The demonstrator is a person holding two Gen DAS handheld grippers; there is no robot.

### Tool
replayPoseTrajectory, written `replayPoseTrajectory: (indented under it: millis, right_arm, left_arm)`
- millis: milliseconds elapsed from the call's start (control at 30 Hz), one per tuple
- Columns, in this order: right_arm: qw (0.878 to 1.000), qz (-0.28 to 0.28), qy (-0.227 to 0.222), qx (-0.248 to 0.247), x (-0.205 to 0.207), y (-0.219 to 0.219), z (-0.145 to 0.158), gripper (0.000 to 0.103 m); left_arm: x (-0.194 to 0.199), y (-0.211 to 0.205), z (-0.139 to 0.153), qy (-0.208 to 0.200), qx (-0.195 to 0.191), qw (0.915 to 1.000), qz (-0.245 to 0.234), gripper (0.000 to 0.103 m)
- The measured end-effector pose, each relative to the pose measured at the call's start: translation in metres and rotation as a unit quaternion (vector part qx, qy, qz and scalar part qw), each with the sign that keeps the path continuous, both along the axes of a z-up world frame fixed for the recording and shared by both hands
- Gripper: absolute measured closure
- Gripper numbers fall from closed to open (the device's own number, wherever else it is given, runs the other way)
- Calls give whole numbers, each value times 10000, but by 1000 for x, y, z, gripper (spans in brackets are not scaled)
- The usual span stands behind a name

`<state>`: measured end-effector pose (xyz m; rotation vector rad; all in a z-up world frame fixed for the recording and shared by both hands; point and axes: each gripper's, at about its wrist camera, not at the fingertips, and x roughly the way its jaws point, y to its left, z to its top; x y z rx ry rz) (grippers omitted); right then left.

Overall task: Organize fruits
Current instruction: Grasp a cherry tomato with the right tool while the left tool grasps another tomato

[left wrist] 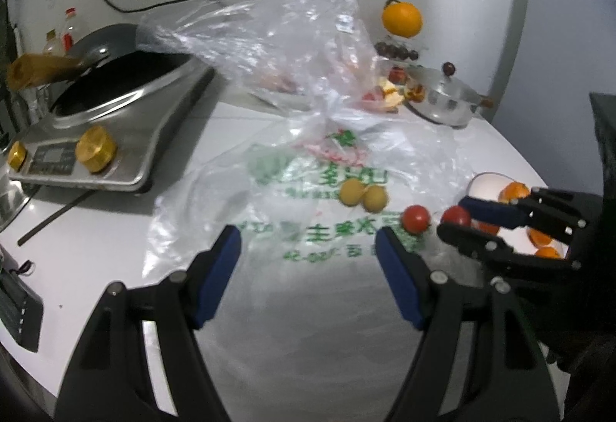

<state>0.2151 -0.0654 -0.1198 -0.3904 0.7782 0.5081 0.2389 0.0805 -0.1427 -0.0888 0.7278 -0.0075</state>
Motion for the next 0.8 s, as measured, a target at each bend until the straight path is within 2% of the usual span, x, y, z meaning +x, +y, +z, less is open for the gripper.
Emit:
replayPoseTrajectory:
  millis: [267,600,800]
  right_arm:
    - [9990,-50,-159,409,2,-38,20,74]
    - [9968,-199,-266,733,11,-74,26,74]
    - [9959,-309,-259,812,19,-90,24,74]
  left_arm:
    - [18,-37,-6,205,-52,9994,-265,29]
    - [41,-67,-10,292,178,9984,-461,29]
    - [61,-81,-24,552,214,9964,-600,30]
